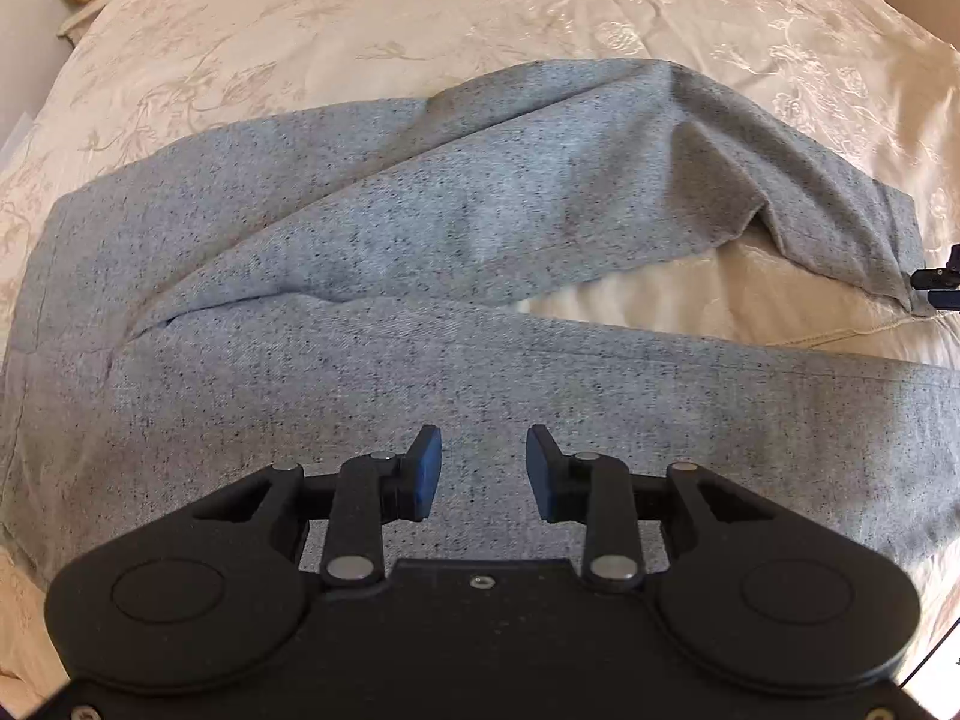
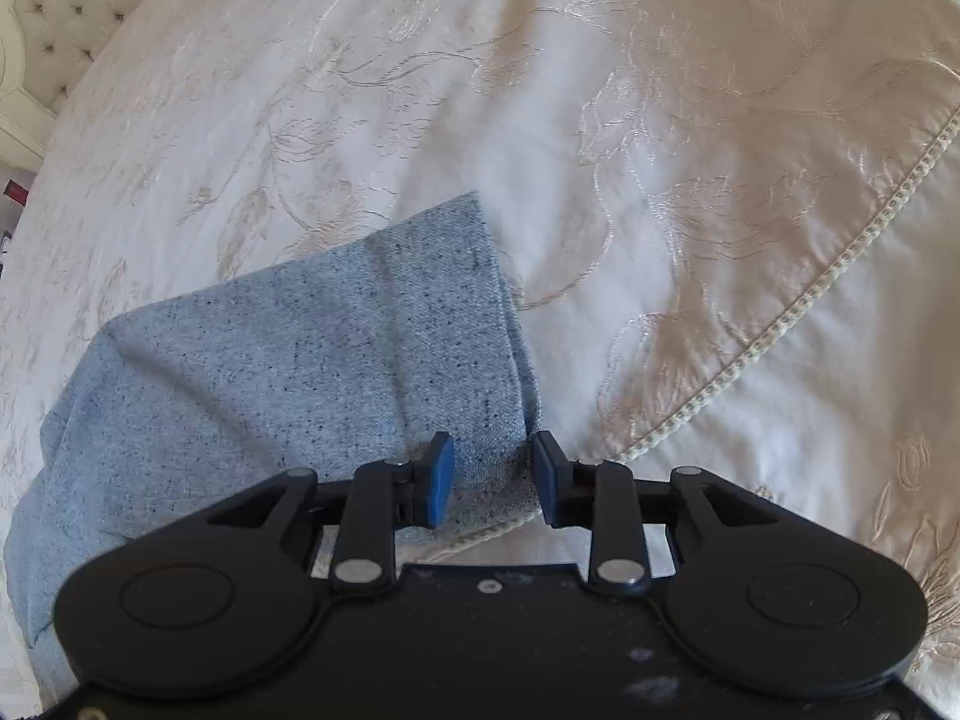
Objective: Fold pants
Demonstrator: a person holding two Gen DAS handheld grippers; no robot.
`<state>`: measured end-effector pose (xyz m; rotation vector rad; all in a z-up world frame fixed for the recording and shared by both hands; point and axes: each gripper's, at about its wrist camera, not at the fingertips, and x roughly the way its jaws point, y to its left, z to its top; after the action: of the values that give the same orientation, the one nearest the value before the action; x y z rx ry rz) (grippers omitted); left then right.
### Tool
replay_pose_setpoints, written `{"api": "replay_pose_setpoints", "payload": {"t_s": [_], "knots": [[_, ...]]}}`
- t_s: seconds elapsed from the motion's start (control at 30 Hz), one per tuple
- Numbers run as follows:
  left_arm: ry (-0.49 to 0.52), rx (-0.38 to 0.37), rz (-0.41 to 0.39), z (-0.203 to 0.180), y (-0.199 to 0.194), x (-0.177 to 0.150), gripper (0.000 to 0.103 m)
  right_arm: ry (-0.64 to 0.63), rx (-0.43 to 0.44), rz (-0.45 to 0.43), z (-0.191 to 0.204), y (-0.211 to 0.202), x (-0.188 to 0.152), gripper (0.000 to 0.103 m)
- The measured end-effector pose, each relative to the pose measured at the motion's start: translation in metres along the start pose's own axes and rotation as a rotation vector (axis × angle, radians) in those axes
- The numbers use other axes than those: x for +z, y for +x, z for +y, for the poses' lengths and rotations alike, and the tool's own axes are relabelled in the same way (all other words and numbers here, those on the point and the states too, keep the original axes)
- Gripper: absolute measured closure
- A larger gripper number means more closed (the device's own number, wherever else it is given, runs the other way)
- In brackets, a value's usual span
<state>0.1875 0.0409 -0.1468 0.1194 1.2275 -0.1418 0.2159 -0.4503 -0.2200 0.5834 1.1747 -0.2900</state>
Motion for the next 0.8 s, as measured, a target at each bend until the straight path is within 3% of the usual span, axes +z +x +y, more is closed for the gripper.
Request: {"api": "replay_pose_setpoints", "payload": {"t_s": [0.03, 0.1, 0.2, 0.27, 0.37, 0.47, 0.6, 0.8], "knots": [[-0.010, 0.002, 0.004, 0.004, 0.001, 0.000, 0.061, -0.046, -0.016, 0.007, 0.006, 0.001, 0.001, 0.097], [-0.026, 0.002, 0.010, 0.010, 0.003, 0.002, 0.061, -0.180, -0.096, 0.001, 0.025, -0.001, 0.001, 0.097], [-0.033, 0.007, -0.002, 0.017, 0.002, 0.007, 0.061, -0.384, -0.273, -0.078, 0.042, -0.013, 0.004, 0.098], [-0.031, 0.007, -0.014, 0.021, 0.001, 0.013, 0.061, -0.394, -0.325, -0.085, 0.036, -0.012, 0.013, 0.098], [-0.012, 0.019, -0.025, 0.024, 0.004, 0.022, 0.061, -0.321, -0.316, -0.048, 0.025, 0.001, 0.023, 0.097], [0.011, 0.032, -0.032, 0.029, 0.006, 0.034, 0.061, -0.289, -0.311, -0.034, 0.029, 0.007, 0.026, 0.088], [0.051, 0.035, -0.057, 0.039, 0.000, 0.060, 0.061, -0.209, -0.247, -0.091, 0.032, -0.023, 0.036, 0.084], [0.069, 0.053, -0.104, 0.060, -0.010, 0.130, 0.061, -0.120, -0.140, -0.106, 0.049, -0.059, 0.075, 0.083]]}}
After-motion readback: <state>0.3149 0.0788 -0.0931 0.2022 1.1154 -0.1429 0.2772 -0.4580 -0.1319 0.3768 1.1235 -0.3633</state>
